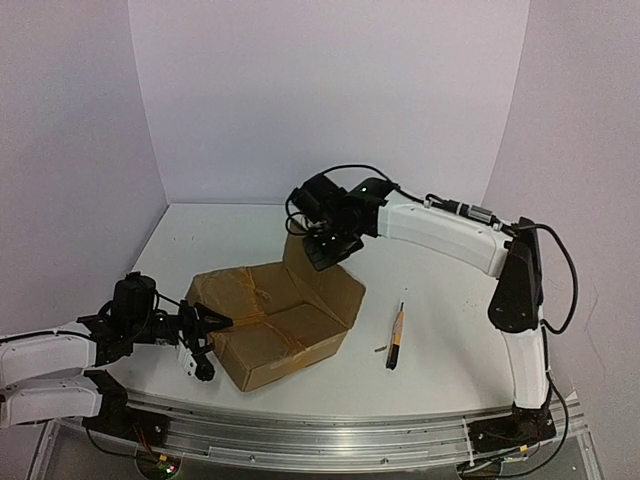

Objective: Unpack the express box

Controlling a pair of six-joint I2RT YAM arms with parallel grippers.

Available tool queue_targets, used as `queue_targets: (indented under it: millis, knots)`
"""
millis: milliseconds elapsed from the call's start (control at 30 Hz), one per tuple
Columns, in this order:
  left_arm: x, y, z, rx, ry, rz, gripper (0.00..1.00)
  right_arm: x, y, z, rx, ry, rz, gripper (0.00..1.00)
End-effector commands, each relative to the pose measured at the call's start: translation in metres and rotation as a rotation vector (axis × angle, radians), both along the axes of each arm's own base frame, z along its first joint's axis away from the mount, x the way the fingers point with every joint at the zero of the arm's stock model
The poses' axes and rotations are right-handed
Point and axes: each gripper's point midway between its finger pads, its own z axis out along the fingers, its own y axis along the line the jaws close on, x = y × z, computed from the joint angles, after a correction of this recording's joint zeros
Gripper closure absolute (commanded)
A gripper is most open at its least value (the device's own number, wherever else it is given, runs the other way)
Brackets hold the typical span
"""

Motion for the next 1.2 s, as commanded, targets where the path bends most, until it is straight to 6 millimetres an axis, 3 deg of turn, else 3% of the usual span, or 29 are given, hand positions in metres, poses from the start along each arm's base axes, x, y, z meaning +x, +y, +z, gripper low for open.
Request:
queue_targets:
  millis: [0,167,367,600,767,900,1067,1167]
  knots:
    - [-0.04,0.014,-0.044,0.112,0.17,-0.071,0.64,0.021,-0.063,-0.021,-0.046,0.123,-0.117,1.0]
    - [-0.036,0.018,-0.047,0.125,0.21,-0.015,0.51,0.012,-0.06,-0.034,0.033,0.257,-0.049,1.0]
    - [-0.033,0.024,-0.036,0.14,0.272,0.06,0.17,0.002,-0.048,-0.033,0.142,0.361,0.039,1.0]
    - [-0.054,0.036,-0.006,0.187,0.449,0.105,0.02,-0.001,-0.044,-0.009,0.267,0.377,0.117,1.0]
    - [-0.078,0.041,0.032,0.212,0.617,0.096,0.0,-0.008,-0.039,0.002,0.288,0.374,0.186,1.0]
    - [-0.061,0.03,0.069,0.198,0.761,0.181,0.0,-0.014,-0.028,0.015,0.337,0.384,0.264,1.0]
    - [-0.011,-0.013,0.11,0.136,0.96,0.233,0.0,-0.017,-0.022,0.021,0.358,0.387,0.3,1.0]
    - [0.004,-0.039,0.113,0.172,1.005,0.244,0.0,-0.018,-0.024,0.02,0.353,0.384,0.302,1.0]
